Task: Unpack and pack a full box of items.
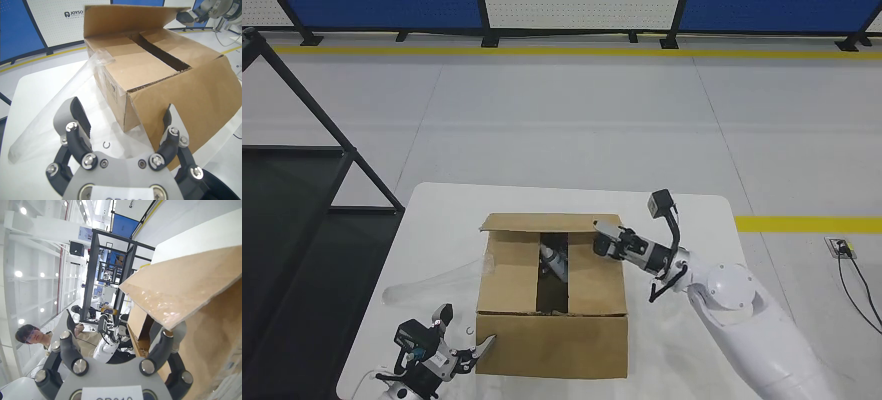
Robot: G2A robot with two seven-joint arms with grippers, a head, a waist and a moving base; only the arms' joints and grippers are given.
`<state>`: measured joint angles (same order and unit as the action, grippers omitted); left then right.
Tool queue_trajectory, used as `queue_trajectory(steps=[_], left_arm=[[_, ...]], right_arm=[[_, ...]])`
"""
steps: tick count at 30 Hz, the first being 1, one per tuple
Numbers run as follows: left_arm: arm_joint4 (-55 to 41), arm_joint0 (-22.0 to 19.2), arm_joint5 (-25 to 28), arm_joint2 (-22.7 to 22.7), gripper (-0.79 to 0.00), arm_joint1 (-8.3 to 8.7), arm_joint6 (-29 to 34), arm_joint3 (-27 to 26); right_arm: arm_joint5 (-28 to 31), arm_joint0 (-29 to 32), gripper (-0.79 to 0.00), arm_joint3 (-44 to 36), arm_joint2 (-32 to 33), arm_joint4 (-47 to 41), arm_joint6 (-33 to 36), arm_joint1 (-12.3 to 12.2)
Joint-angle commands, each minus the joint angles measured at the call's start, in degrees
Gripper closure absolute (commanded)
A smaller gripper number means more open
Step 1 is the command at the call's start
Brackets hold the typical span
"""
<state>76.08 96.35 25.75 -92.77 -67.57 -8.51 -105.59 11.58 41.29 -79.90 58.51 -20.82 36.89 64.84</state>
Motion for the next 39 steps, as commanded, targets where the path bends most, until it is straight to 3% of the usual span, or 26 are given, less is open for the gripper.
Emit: queue_trajectory(steps=[1,10,14,16,30,33,39], left_arm=[[0.0,0.0,0.0,0.0,-0.785,0.0,0.0,0.0],[0.0,0.0,0.0,0.0,-0.785,0.0,0.0,0.0],[0.0,0.0,0.0,0.0,-0.785,0.0,0.0,0.0],[0.0,0.0,0.0,0.0,-0.785,0.0,0.0,0.0],[0.0,0.0,0.0,0.0,-0.785,0.0,0.0,0.0],[0.0,0.0,0.0,0.0,-0.785,0.0,0.0,0.0],[0.19,0.03,-0.39,0.16,-0.785,-0.01,0.2,-0.07]], right_arm=[[-0.68,-1.14,-0.785,0.03,-0.47,0.42,-2.05,0.42],[-5.72,-8.67,-0.785,4.17,-4.97,7.16,-13.93,3.23],[-6.28,-12.69,-0.785,8.92,-7.34,6.46,-14.86,4.91],[-3.74,-14.45,-0.785,10.96,-8.54,7.2,-12.68,5.52],[-4.66,-13.67,-0.785,10.23,-8.76,6.17,-13.52,5.87],[-9.26,-15.71,-0.785,12.17,-10.85,4.99,-17.92,7.54],[-11.56,-22.57,-0.785,23.63,-16.01,1.82,-22.65,12.14]])
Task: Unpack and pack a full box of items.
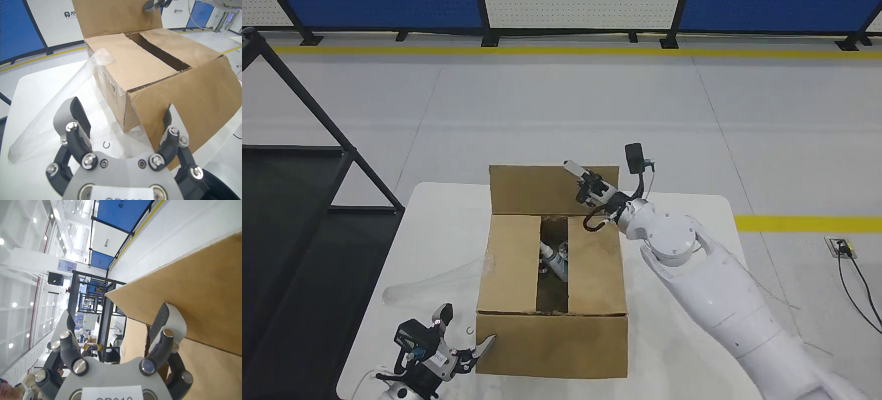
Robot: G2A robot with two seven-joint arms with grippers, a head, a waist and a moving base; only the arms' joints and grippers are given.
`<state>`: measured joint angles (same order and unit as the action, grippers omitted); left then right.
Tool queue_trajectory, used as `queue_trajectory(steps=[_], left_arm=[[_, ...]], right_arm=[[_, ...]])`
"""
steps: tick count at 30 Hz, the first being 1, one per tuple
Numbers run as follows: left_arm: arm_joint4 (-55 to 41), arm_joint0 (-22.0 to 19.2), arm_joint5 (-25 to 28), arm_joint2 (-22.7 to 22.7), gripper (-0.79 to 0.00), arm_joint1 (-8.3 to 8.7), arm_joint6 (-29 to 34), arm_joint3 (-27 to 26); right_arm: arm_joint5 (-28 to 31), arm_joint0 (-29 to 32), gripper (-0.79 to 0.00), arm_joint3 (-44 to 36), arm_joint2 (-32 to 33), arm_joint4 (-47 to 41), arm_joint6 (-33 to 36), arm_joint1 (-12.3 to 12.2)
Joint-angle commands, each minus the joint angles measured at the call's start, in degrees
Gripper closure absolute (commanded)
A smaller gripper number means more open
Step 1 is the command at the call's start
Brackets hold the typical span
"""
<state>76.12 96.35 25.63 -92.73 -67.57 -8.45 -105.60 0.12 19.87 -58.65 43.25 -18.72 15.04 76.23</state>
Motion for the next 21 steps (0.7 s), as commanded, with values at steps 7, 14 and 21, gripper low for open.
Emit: queue_trajectory(steps=[7,14,21], left_arm=[[1.15,0.89,-0.77,0.24,-0.785,0.08,-1.23,0.49],[1.17,1.02,-2.18,0.39,-0.785,0.07,-2.01,1.41],[0.83,0.6,-3.15,0.57,-0.785,0.07,-2.09,1.84]], right_arm=[[-0.11,-6.31,-0.785,14.89,-3.75,-2.44,-2.2,5.15],[0.31,-9.71,-0.785,23.96,-5.04,-2.9,1.86,8.16],[-0.12,-11.39,-0.785,28.58,-5.71,-0.88,3.55,10.08]])
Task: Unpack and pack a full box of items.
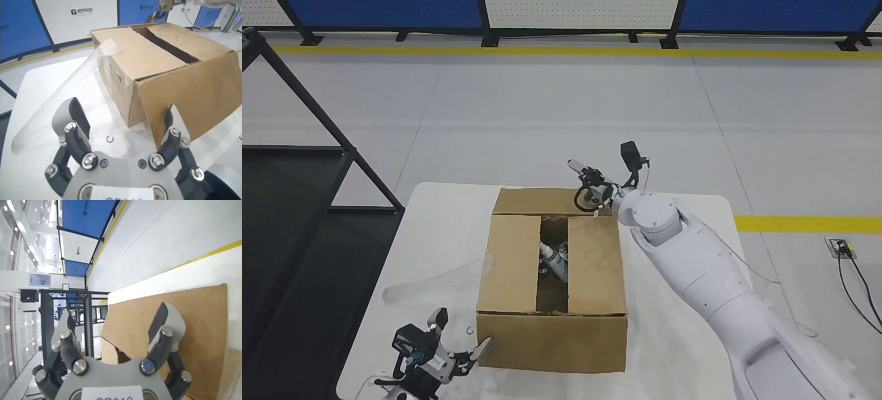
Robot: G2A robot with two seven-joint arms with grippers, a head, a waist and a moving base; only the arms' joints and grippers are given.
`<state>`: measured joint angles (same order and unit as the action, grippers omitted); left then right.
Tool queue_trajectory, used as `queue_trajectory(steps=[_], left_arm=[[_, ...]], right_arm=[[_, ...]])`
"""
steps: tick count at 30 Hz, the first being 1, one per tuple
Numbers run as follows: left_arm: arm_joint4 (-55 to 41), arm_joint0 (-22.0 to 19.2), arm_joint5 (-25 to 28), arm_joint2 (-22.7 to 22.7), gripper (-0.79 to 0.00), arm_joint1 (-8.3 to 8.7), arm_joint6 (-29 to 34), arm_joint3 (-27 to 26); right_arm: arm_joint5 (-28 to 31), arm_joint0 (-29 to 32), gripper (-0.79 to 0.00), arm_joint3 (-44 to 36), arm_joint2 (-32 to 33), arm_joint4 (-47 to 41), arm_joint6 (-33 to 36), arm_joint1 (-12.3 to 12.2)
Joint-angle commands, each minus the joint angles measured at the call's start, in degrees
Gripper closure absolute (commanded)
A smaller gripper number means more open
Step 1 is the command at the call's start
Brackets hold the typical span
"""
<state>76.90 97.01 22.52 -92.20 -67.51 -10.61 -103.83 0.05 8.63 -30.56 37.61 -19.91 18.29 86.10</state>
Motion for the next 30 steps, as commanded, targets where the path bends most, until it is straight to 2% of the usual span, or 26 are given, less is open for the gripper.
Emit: queue_trajectory(steps=[1,22,25,30], left_arm=[[0.18,-0.19,-0.18,0.08,-0.785,0.02,0.13,0.17],[0.69,-2.19,-2.89,1.2,-0.785,-0.03,1.07,2.66],[0.81,-2.14,-2.7,1.14,-0.785,0.02,0.84,2.57],[-1.33,-0.64,-0.79,-0.56,-0.785,0.19,-1.42,0.62]], right_arm=[[-0.1,-0.32,-0.785,1.0,-0.08,0.6,0.42,0.41],[-2.37,-2.43,-0.785,7.93,1.63,4.88,0.95,3.1],[-0.36,-2.31,-0.785,7.9,2.74,4.15,0.16,3.2],[6.85,-1.61,-0.785,6.72,5.49,1.93,2.42,2.62]])
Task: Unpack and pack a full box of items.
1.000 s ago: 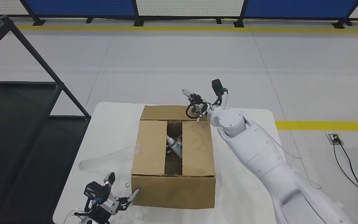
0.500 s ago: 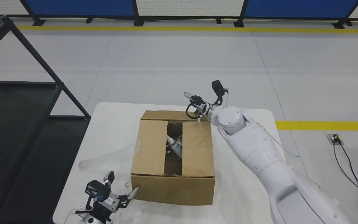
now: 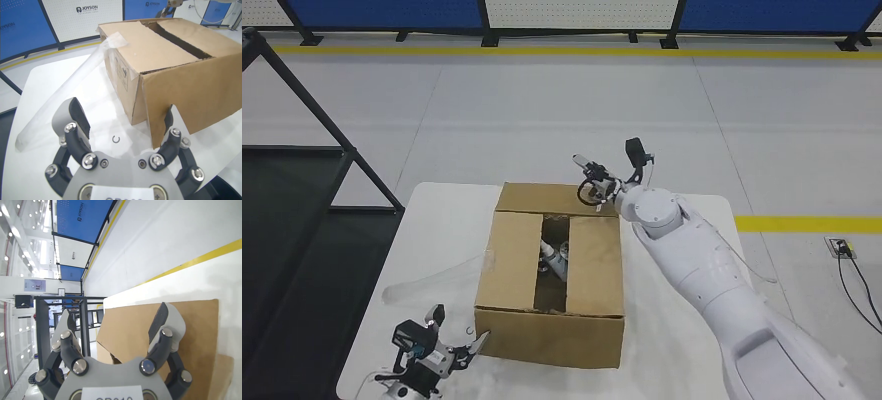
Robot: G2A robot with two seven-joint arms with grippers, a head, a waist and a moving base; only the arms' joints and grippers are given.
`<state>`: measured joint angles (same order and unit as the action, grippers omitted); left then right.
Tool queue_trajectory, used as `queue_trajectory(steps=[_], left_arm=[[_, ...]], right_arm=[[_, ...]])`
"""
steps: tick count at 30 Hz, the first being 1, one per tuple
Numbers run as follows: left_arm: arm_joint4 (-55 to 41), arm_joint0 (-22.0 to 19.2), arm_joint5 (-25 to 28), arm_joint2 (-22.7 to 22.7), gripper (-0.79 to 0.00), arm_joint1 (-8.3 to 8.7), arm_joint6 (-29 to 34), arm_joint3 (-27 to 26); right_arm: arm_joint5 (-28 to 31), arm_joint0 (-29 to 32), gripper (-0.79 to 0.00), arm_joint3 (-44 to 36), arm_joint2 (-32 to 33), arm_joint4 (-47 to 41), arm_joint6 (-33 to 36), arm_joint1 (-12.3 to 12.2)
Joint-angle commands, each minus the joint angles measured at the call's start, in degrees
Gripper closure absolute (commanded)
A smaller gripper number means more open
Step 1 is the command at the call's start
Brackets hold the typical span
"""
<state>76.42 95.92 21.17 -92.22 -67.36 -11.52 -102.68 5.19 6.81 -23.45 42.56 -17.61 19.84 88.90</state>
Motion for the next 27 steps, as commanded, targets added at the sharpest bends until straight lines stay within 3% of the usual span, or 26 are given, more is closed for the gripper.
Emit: queue_trajectory(steps=[1,7,14,27], left_arm=[[-1.84,0.92,1.2,-1.16,-0.785,0.09,-0.96,-1.08],[-8.5,2.77,2.52,-5.59,-0.785,0.26,-2.23,-2.83],[-13.8,3.11,-0.67,-8.97,-0.785,0.12,-2.54,-2.48],[-14.9,3.1,-2.05,-9.86,-0.785,-0.07,-1.82,-2.78]], right_arm=[[3.2,0.48,-0.785,-0.93,1.06,-0.71,2.07,-0.37],[9.41,2.63,-0.785,-5.61,3.42,-1.12,14.85,-2.11],[9.46,6.45,-0.785,-11.84,4.59,2.18,26.83,-4.28],[4.81,11.33,-0.785,-17.84,4.76,3.93,29.98,-4.69]])
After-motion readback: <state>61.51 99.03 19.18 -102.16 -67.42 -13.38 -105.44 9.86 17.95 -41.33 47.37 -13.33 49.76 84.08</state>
